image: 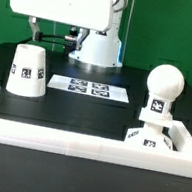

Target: Assemble lamp

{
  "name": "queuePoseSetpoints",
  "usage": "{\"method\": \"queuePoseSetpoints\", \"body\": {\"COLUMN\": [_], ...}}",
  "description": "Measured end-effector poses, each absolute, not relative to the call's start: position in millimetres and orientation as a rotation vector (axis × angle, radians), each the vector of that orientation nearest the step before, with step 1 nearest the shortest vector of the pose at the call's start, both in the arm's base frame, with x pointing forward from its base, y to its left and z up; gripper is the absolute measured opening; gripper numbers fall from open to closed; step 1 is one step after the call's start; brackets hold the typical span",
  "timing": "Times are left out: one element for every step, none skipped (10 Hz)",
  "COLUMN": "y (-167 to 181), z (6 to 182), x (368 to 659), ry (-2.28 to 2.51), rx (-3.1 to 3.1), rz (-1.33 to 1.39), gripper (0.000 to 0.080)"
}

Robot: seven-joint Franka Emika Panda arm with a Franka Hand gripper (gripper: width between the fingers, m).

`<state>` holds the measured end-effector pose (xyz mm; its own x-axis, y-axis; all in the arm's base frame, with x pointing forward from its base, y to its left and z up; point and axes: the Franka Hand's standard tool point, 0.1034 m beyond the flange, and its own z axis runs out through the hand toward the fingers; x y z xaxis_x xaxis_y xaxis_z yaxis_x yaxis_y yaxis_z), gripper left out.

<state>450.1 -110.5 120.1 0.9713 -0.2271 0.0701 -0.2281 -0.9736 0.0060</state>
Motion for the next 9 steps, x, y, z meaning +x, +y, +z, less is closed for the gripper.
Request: {"method": "queuePoseSetpoints", "body": {"y": [-113,-115,-115,-115,-115,-115,-119,-125,-129], "z": [117.7,116.4,117.1,116.5,115.7,115.2,114.0,110.5,105.2], "x": [441,436,435,435,435,435,433,426,416], "ry": [-0.343,-0.355,-0.359,-0.362,-0.362,-0.361,-0.334,-0.356,-0.418], "rx": [3.099,3.098,3.098,3.099,3.099,3.099,3.105,3.11,3.111], "rz": [0.132,0.128,0.13,0.129,0.126,0.124,0.121,0.111,0.108], "gripper": [0.0699,0.0699,0.0699,0.0699,0.0699,0.0699,0.0699,0.0699,0.0699]}}
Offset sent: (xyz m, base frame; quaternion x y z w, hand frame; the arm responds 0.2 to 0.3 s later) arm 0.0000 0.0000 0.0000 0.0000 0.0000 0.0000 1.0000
